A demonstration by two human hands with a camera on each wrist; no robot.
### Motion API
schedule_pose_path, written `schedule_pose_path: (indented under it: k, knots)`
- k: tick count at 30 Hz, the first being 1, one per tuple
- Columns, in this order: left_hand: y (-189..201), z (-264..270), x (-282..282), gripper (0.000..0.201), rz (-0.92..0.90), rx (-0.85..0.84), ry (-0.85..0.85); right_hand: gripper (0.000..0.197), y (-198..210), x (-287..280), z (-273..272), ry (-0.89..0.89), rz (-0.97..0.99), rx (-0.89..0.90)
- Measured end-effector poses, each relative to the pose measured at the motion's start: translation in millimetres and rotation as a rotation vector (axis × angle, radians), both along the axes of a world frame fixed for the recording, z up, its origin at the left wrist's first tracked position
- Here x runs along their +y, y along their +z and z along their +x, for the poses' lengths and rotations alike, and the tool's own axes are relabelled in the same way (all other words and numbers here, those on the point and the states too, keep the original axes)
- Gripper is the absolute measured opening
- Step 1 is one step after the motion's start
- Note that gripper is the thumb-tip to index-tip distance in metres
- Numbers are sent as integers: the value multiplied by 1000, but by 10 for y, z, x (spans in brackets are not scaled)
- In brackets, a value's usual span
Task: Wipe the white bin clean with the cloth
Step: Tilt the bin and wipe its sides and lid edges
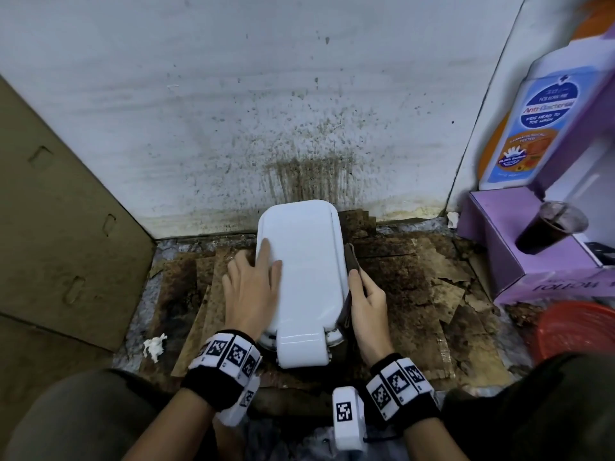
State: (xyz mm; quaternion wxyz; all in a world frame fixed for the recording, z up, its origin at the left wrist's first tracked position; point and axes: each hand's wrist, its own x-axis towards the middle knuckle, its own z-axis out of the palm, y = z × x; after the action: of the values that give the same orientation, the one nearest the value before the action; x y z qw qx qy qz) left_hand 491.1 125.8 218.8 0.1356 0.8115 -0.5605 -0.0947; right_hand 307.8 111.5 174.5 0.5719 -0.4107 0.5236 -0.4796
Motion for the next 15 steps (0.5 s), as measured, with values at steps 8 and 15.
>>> schedule_pose_path:
  k: [8, 15]
  knots:
    - [107, -113, 24, 65, -17, 181, -277, 33, 143, -8, 94, 186, 106, -317]
    - [-22, 191, 134, 72, -59, 162, -189, 36, -36, 11, 354, 46, 235, -513]
